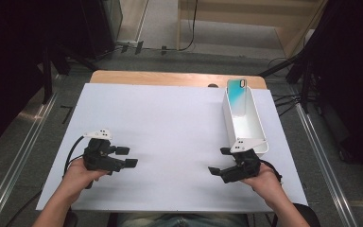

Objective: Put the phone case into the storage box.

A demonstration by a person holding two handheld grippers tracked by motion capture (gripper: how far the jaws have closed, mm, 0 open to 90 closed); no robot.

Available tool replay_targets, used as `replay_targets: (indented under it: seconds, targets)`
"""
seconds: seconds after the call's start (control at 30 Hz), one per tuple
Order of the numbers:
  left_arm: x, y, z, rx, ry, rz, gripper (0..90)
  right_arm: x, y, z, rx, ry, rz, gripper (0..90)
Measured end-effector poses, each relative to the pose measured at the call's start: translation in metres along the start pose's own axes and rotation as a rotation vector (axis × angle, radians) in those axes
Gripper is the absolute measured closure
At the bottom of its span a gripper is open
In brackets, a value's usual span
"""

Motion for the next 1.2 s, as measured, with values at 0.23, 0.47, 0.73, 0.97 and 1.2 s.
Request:
replay_targets:
  seconds: [0.23,0.47,0.73,0.97,1.2]
  targets:
    - [0.000,0.000,0.000,0.000,-0.001,0.002,28.3,0.004,-0.004,-0.004,-0.025,0.001,-0.012,12.7]
    - [0.000,0.000,0.000,0.001,-0.001,0.004,28.3,0.012,-0.009,-0.003,-0.014,0.036,-0.014,12.7]
    - [0.000,0.000,0.000,0.000,0.002,0.004,28.3,0.012,-0.017,-0.001,0.006,0.049,-0.008,12.7]
    - [0.000,0.000,0.000,0.003,0.001,0.007,28.3,0.012,-0.018,-0.001,0.005,0.054,-0.010,13.1]
    - [-0.001,0.000,0.000,0.005,0.002,0.008,28.3,0.012,-0.019,-0.001,0.009,0.057,-0.016,13.1]
Point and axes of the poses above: each handheld gripper's, and its own axes: z roughly forward along the jaws, y roughly out of its top, x roughly to its left, the point moved 2 cm from there along z, roughly forward along the jaws, and after that the axes turned 13 degrees about -z, right-handed, at the moved point
